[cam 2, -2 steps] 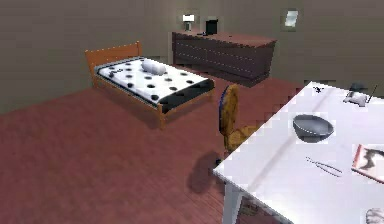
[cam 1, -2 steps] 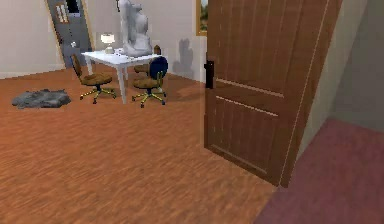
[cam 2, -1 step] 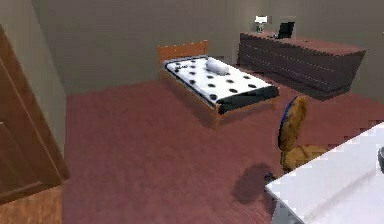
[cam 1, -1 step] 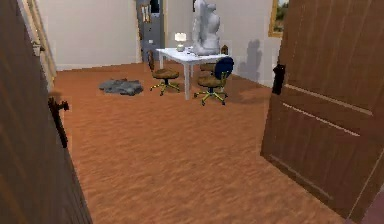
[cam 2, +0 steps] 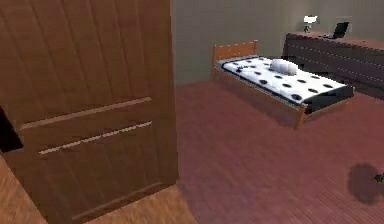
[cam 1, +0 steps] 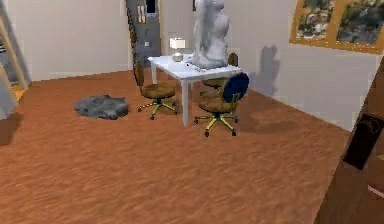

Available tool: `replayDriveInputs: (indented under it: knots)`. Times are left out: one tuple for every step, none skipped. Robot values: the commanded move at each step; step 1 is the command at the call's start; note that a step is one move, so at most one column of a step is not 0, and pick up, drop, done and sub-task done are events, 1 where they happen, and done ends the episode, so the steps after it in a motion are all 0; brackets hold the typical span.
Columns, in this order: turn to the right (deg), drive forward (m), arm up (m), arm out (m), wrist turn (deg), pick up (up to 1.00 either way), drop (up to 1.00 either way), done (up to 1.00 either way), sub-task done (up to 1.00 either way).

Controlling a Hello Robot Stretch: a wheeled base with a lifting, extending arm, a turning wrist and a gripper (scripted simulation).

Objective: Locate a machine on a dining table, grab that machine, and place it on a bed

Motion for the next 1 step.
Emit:
replayDriveInputs:
  knots:
    - [0.0, 0.65, 0.00, 0.00, 0.0, 0.00, 0.00, 0.00, 0.00]
